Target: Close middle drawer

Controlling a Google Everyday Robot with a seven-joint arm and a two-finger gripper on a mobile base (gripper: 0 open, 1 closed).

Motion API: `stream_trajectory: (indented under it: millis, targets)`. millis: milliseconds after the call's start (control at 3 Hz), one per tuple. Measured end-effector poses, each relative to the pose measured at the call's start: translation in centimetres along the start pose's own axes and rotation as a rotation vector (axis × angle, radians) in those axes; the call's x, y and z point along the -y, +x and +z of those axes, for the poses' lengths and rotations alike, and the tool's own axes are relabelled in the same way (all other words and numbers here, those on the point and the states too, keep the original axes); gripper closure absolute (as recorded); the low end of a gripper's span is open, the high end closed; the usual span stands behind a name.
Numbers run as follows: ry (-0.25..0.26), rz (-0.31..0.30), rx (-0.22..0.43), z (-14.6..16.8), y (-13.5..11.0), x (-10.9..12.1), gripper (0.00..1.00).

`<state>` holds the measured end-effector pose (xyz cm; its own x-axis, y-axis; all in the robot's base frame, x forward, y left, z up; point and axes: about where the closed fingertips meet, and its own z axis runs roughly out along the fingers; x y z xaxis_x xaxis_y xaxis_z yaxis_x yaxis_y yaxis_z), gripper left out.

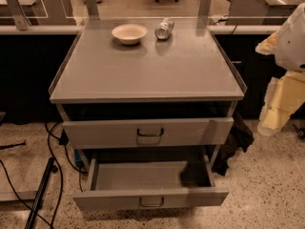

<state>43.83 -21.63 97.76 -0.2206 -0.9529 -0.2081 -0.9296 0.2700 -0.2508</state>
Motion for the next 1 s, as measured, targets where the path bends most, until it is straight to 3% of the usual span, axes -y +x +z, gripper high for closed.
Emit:
stream_trajectory:
  millis: [333, 667, 1000]
  targets:
    - [0.000, 0.000, 0.000, 0.00, 0.00, 0.00, 0.00]
    - [0.000, 0.000, 0.000, 0.00, 0.00, 0.00, 0.16]
    - [0.016, 0.003, 0.008, 0.27, 0.25, -0.31, 0.40]
